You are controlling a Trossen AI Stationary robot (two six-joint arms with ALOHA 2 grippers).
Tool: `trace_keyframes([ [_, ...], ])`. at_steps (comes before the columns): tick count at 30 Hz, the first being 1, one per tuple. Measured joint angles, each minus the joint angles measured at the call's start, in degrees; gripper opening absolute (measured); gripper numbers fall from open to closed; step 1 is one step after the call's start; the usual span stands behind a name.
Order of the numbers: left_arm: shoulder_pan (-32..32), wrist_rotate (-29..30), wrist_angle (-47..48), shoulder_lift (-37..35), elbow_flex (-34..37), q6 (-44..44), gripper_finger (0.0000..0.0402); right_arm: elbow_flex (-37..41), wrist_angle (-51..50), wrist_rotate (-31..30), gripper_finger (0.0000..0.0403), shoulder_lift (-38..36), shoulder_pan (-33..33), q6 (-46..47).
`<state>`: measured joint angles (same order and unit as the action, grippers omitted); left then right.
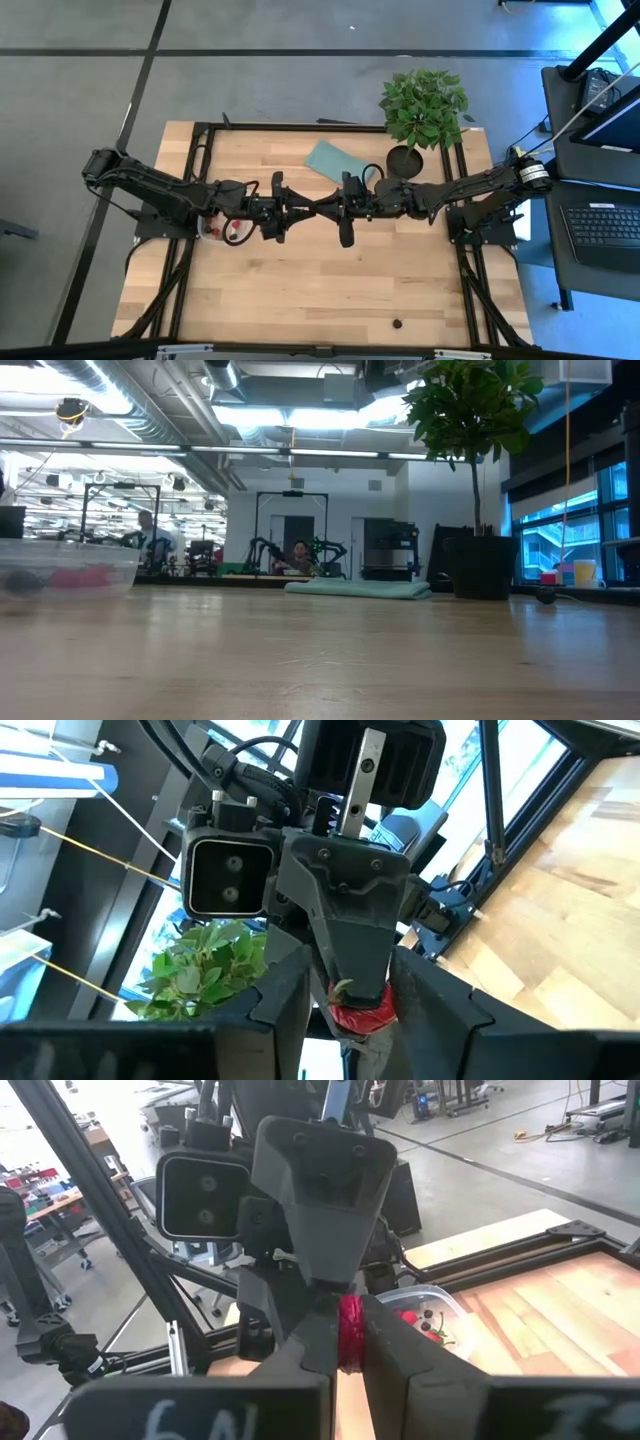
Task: Pick and placing Produce into tupperware
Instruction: Put the red cherry into the transparent bin
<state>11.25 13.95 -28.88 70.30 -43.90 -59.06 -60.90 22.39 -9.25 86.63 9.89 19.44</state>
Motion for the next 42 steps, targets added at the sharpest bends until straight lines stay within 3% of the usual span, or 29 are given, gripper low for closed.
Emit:
trace_keyframes([
  [8,-0.1,0.5,0.8,0.0,0.0,0.0,0.0154,0.0,0.7,0.5,0.0027,-0.1,-0.3,0.0],
  [26,-1.0,0.5,1.0,0.1,0.0,-0.1,0.0155,-0.1,0.5,0.3,0.0027,-0.1,-0.3,0.5],
  [37,-0.4,0.4,1.0,0.1,0.1,-0.3,0.0095,-0.1,0.5,0.2,0.0027,-0.2,-0.3,1.1],
  [42,0.0,0.5,1.0,0.1,0.1,-0.3,0.0093,-0.1,0.2,0.3,0.0027,-0.2,-0.3,1.1],
])
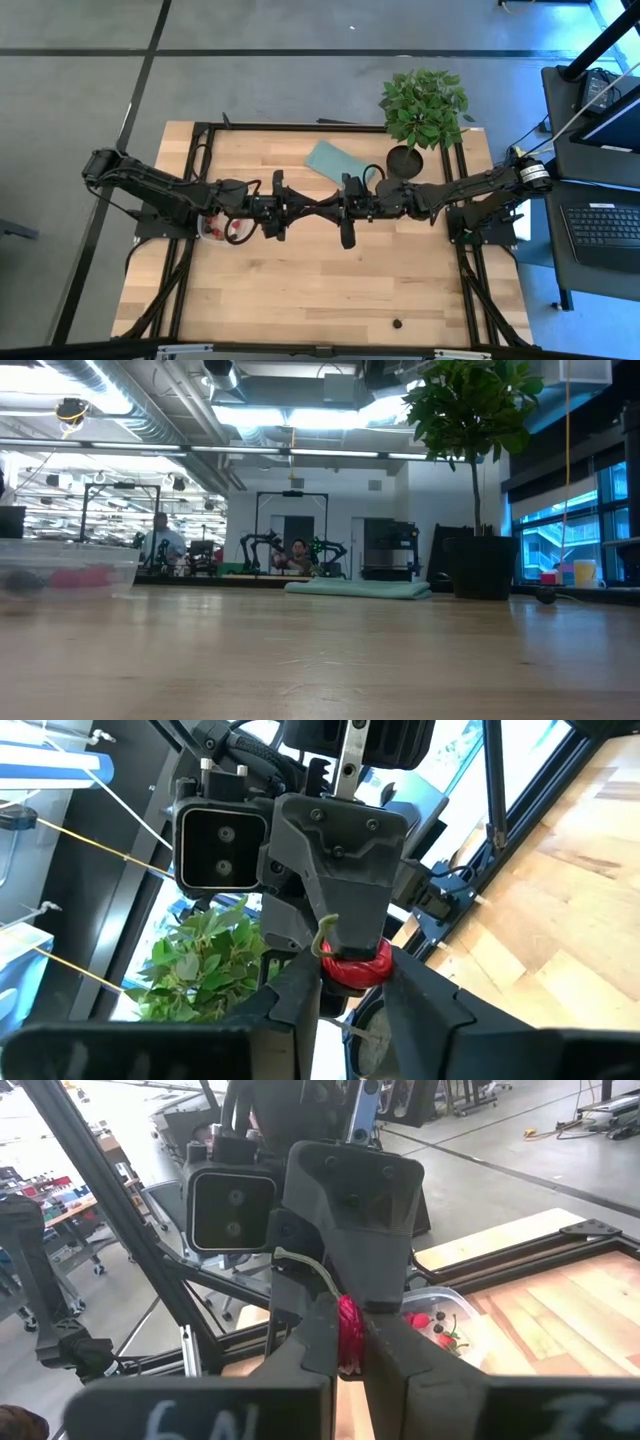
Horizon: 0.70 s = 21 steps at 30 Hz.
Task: Pick and placing Produce into tupperware
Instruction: Put the red cherry into the transparent bin
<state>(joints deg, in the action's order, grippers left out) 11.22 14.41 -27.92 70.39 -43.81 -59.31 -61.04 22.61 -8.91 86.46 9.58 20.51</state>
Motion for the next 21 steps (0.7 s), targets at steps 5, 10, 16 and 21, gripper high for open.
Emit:
trace_keyframes([
  [5,0.0,0.1,0.0,0.0,0.0,0.0,0.0097,0.0,-0.1,0.0,0.0028,0.0,0.0,0.3],
  [10,0.0,0.2,0.0,0.0,0.0,0.4,0.0085,0.0,-0.2,0.0,0.0071,0.0,0.0,0.8],
  [16,0.0,0.3,0.1,0.0,0.0,0.4,0.0082,0.0,-0.3,0.2,0.013,0.0,0.0,1.6],
  [21,0.1,-0.4,-0.1,0.0,0.0,0.2,0.0081,0.0,-0.4,-0.3,0.0157,0.0,-0.1,1.7],
])
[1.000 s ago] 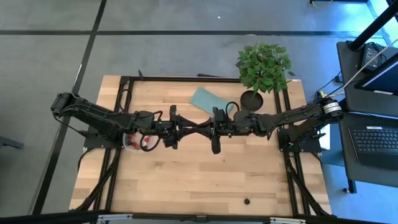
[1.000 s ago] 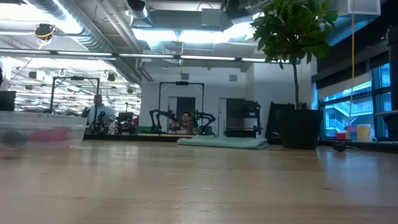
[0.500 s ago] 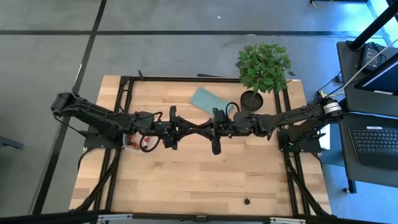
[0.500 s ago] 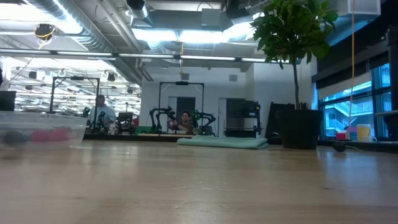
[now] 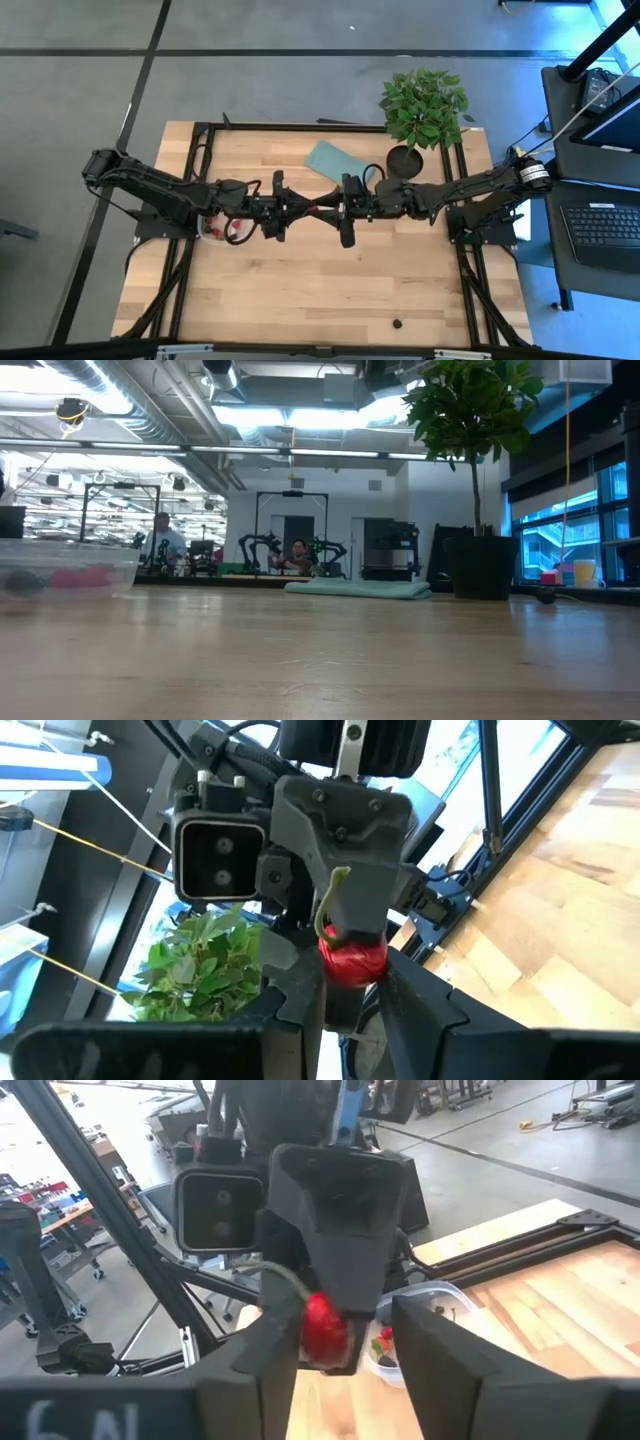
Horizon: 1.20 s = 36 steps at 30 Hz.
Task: Pick and placing Produce into tupperware
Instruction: Put the red cherry into the transparent bin
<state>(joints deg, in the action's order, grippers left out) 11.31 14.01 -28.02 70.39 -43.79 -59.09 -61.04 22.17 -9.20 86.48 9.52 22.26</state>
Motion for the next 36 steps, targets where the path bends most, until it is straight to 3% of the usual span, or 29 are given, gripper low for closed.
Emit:
trace_keyframes([
  [4,0.0,0.5,0.1,0.0,0.0,0.0,0.0081,0.0,0.0,0.0,0.0174,0.0,0.0,-0.1],
  [12,0.0,8.8,0.9,-0.2,0.0,-1.1,0.0081,0.0,-7.6,0.0,0.0187,0.0,0.0,0.2],
  [16,0.0,12.6,5.0,-1.4,0.0,1.3,0.0068,0.0,-12.4,0.1,0.0187,0.0,0.0,2.7],
  [20,0.0,17.7,15.5,-4.6,0.0,8.6,0.0058,0.0,-16.8,0.1,0.0187,0.0,0.2,4.5],
  [27,0.5,27.6,41.7,-13.0,0.0,31.7,0.0058,0.0,-19.3,0.2,0.0187,0.0,0.2,4.6],
  [33,2.1,25.6,69.3,-18.9,0.0,65.3,0.0059,0.0,-20.3,0.2,0.0187,0.0,0.2,4.4],
  [36,2.8,21.1,80.8,-19.9,0.0,80.6,0.0059,0.0,-20.4,0.2,0.0187,0.0,0.2,4.2],
])
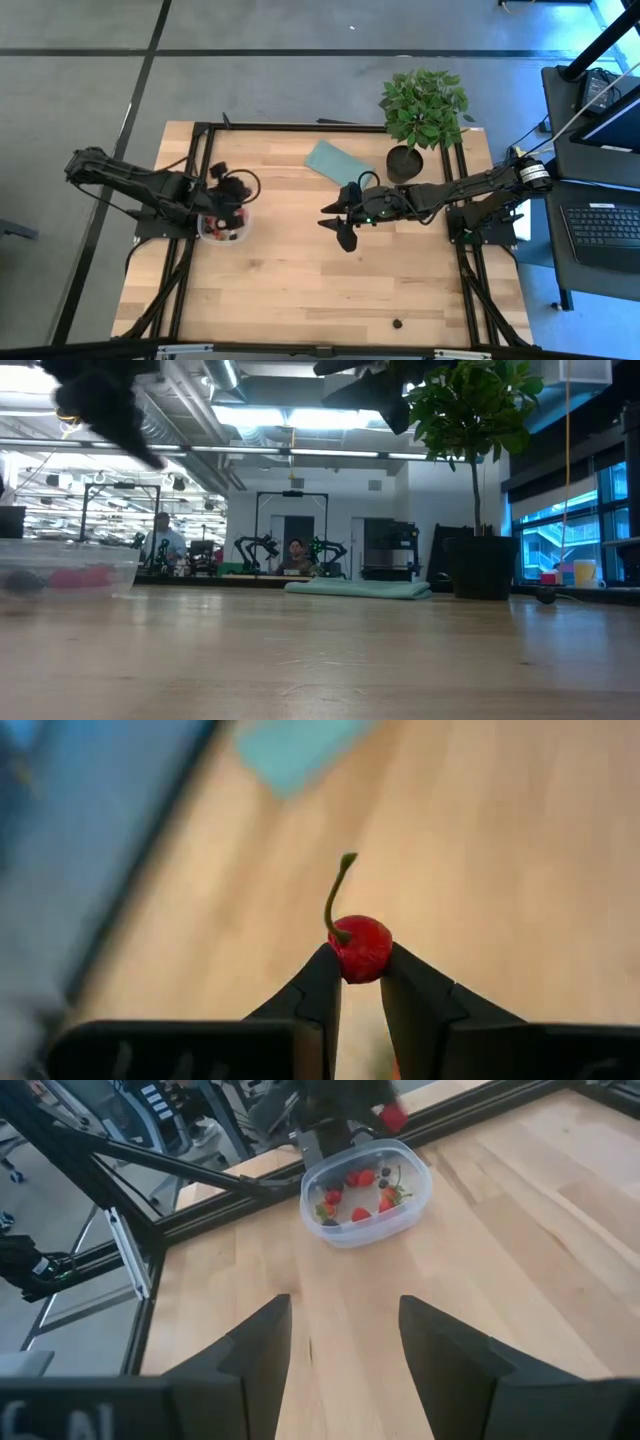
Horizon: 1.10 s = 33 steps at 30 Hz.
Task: Pick and placing Produce into tupperware
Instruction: Put the red cherry into the transparent bin
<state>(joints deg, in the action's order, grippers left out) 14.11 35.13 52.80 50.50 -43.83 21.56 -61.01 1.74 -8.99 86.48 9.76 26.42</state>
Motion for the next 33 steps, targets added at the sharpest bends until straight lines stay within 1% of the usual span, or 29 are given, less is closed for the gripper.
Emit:
trace_keyframes([
  [4,-0.3,-11.1,10.8,0.3,0.0,15.0,0.006,0.0,0.0,0.0,0.0187,0.0,0.0,-1.4],
  [7,-1.1,-16.2,17.2,1.3,0.0,22.5,0.006,0.0,0.0,0.0,0.0187,0.0,0.0,-1.5],
  [9,-1.5,-17.8,19.3,2.2,0.0,25.2,0.006,0.0,0.0,0.0,0.0187,0.0,0.0,-2.0],
  [16,-1.8,-18.2,16.4,5.8,0.0,26.4,0.006,0.0,-0.4,0.0,0.0187,0.0,0.0,-2.9],
  [19,-1.8,-20.9,16.5,8.1,0.0,26.5,0.006,0.0,-1.9,0.0,0.0187,0.0,0.0,-2.7],
  [22,-1.8,-22.7,15.4,10.6,0.5,26.5,0.006,0.0,-4.5,0.0,0.0187,0.0,0.0,-1.9],
  [25,-1.8,-22.7,13.6,13.0,1.4,26.5,0.006,0.1,-6.9,0.0,0.0187,0.0,0.0,0.3],
  [28,-1.8,-22.7,13.3,15.0,1.5,24.9,0.006,0.1,-10.1,0.2,0.0187,0.0,0.2,0.6],
  [33,-1.6,-22.7,13.2,16.6,1.5,23.0,0.006,0.1,-18.4,5.3,0.0181,0.0,0.6,5.5],
])
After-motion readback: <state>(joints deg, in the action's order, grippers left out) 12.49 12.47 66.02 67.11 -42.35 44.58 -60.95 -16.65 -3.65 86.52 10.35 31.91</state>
